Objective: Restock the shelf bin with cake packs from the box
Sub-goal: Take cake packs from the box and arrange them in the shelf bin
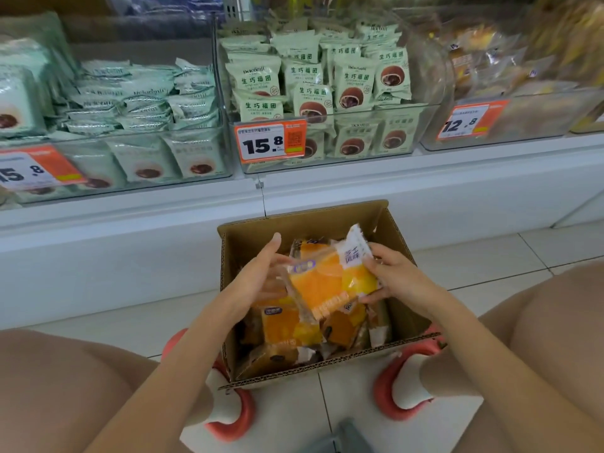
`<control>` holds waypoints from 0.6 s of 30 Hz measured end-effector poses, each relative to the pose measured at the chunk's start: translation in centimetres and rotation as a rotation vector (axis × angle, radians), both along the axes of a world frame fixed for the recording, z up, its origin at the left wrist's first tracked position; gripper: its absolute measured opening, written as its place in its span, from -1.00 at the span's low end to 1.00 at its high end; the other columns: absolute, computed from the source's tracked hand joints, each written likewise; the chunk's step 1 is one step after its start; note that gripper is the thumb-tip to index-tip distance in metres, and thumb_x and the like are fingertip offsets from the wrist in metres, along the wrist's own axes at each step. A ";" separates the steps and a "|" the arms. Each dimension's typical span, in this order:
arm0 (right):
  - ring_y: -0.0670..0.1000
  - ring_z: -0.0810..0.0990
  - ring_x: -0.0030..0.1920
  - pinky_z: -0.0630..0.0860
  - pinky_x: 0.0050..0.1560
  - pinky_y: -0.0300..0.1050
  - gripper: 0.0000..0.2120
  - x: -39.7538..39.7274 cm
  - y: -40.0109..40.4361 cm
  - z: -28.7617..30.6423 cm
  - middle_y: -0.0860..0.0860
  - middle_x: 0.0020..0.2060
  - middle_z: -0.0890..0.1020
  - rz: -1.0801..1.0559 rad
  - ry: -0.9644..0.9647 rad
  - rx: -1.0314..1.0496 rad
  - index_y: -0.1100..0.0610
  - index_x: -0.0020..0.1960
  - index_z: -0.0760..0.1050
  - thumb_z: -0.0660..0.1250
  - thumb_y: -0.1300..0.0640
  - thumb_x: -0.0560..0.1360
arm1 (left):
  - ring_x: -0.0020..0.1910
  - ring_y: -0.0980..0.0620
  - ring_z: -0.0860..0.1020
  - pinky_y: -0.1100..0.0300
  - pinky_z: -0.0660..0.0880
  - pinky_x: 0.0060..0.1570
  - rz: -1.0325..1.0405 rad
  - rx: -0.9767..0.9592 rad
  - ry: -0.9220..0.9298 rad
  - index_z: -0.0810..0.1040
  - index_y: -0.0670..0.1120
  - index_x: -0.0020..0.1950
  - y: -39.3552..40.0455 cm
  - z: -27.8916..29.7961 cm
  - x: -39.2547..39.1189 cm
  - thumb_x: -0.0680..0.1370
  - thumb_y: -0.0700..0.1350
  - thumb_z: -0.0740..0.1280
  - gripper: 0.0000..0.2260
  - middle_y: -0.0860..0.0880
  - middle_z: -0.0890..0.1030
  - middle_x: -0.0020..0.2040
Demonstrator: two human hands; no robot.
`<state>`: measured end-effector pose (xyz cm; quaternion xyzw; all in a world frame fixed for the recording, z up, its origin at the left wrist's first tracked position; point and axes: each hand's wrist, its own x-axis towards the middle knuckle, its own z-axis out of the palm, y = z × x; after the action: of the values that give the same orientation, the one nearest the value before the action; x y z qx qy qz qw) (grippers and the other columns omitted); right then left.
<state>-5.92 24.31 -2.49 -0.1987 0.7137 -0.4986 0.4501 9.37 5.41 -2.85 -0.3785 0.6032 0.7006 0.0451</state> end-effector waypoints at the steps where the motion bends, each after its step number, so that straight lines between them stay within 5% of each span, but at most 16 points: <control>1: 0.08 0.62 0.08 0.65 -0.12 0.05 -0.73 0.2 0.1 0.2 0.00 0.17 0.55 -0.067 -0.071 -0.035 -0.01 0.31 0.39 0.12 0.09 0.63 | 0.05 -0.11 0.63 -0.03 0.52 0.12 -0.001 0.127 0.034 0.56 -0.04 0.15 0.5 0.3 0.0 0.54 0.34 0.02 -0.44 -0.13 0.65 0.08; 4: 0.14 0.65 0.04 0.66 -0.22 0.01 -0.74 1.2 0.2 0.1 0.06 0.16 0.59 -0.163 -0.276 -0.121 -0.02 0.29 0.40 0.11 0.04 0.63 | 0.06 -0.13 0.64 -0.09 0.57 0.04 0.055 0.209 0.155 0.47 -0.05 0.30 2.3 0.6 -0.2 0.55 0.27 0.08 -0.49 -0.16 0.62 0.14; 9: 0.12 0.70 -0.09 0.66 -0.22 0.02 -0.68 2.5 -0.3 -0.6 0.07 -0.01 0.68 -0.216 -0.130 -0.034 -0.03 0.20 0.44 0.05 -0.14 0.60 | -0.23 0.00 0.64 0.33 0.55 -0.35 0.259 -0.350 0.224 0.51 -0.21 0.10 3.8 -0.4 -0.6 0.65 0.09 0.00 -0.56 -0.23 0.63 -0.08; 12: 0.03 0.68 -0.07 0.63 -0.04 0.06 -0.67 3.0 -0.6 -1.6 0.01 -0.03 0.68 -0.349 -0.035 -0.074 0.03 0.21 0.49 0.06 -0.08 0.62 | -0.28 -0.20 0.55 0.12 0.49 -0.31 0.281 -0.534 0.291 0.44 -0.13 -0.17 4.1 -0.4 -0.6 0.65 0.05 0.00 -0.62 -0.22 0.53 -0.30; 14: 0.00 0.66 -0.02 0.60 0.01 0.04 -0.69 3.2 -1.0 -1.8 -0.01 -0.02 0.67 -0.431 -0.126 -0.147 0.04 0.21 0.50 0.06 -0.03 0.63 | -0.31 -0.24 0.57 -0.01 0.56 -0.32 0.274 -0.543 0.311 0.43 -0.11 -0.18 4.6 0.2 -0.8 0.65 0.05 0.02 -0.64 -0.26 0.48 -0.32; 18: 0.04 0.65 -0.07 0.59 -0.02 0.09 -0.76 3.2 -1.8 -0.1 0.03 -0.06 0.67 -0.457 -0.353 -0.183 0.04 0.10 0.50 0.07 0.02 0.65 | -0.48 0.16 0.46 0.35 0.40 -0.45 0.342 -0.683 0.352 0.38 -0.06 -0.30 4.3 1.7 -0.6 0.66 -0.02 0.04 -0.64 -0.03 0.41 -0.44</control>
<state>-2.67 22.55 -2.64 0.0170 0.6030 -0.6758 0.4236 8.74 9.66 -1.14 -0.3409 0.7277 0.5117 -0.3039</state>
